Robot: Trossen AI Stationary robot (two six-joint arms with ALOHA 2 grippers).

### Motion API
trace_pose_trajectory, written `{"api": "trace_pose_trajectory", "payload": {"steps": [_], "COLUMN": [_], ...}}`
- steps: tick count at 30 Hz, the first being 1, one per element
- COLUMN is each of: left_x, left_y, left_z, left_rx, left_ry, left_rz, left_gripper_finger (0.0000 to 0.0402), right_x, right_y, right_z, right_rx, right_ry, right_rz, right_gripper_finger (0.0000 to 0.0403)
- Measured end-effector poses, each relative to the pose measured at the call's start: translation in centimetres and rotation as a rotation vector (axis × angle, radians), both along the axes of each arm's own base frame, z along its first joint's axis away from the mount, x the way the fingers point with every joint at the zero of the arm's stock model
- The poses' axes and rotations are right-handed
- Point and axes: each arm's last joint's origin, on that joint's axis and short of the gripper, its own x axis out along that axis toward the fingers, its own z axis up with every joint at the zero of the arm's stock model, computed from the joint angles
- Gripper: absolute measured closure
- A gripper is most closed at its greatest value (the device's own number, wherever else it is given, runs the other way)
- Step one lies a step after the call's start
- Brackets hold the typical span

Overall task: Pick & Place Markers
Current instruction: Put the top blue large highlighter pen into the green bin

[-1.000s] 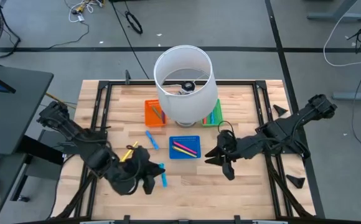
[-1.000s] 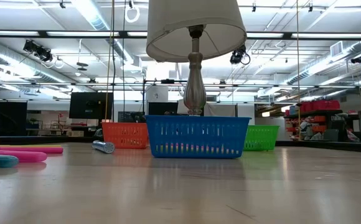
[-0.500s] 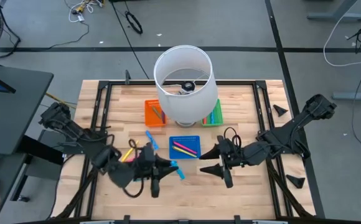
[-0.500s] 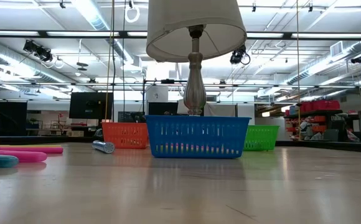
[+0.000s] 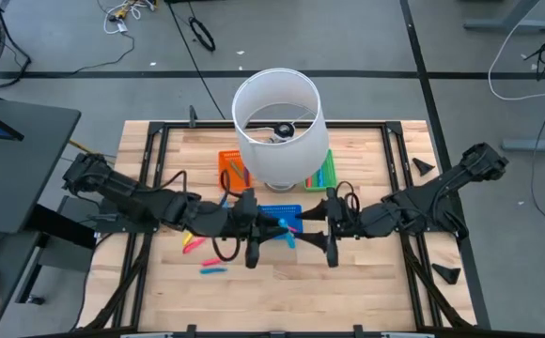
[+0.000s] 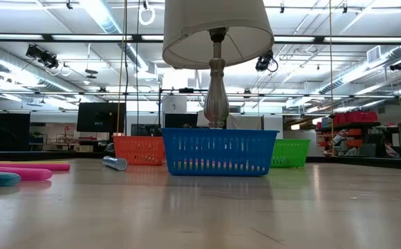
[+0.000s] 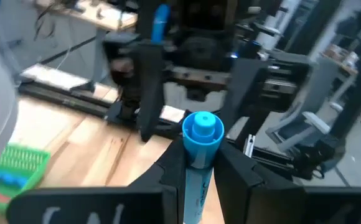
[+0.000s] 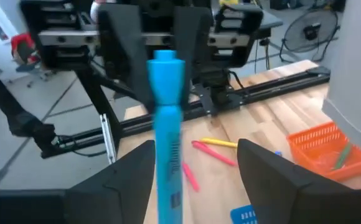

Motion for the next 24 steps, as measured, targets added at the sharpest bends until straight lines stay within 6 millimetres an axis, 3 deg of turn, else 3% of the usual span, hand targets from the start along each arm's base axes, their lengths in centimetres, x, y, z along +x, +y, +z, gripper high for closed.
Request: {"api": "trace_pose_trajectory", "payload": {"steps": [11, 24], "left_x": [1.0, 1.0], "left_y": [2.5, 2.5], "left_z": [0.1, 0.0], "left_rx": [0.106, 0.125], "left_ry": [-0.003, 0.000], "left_rz": [-0.110, -0.193], "left_gripper_finger": [0.0339, 0.0339], "right_x": [3.2, 3.2], "right_y": [0.4, 0.4], "right_z": [-1.2, -2.3], "right_rx": [0.102, 0.150], "right_ry": [-0.090, -0.004], "right_rz": [-0.029, -0.058], "right_gripper_finger": [0.0175, 0.0175]}}
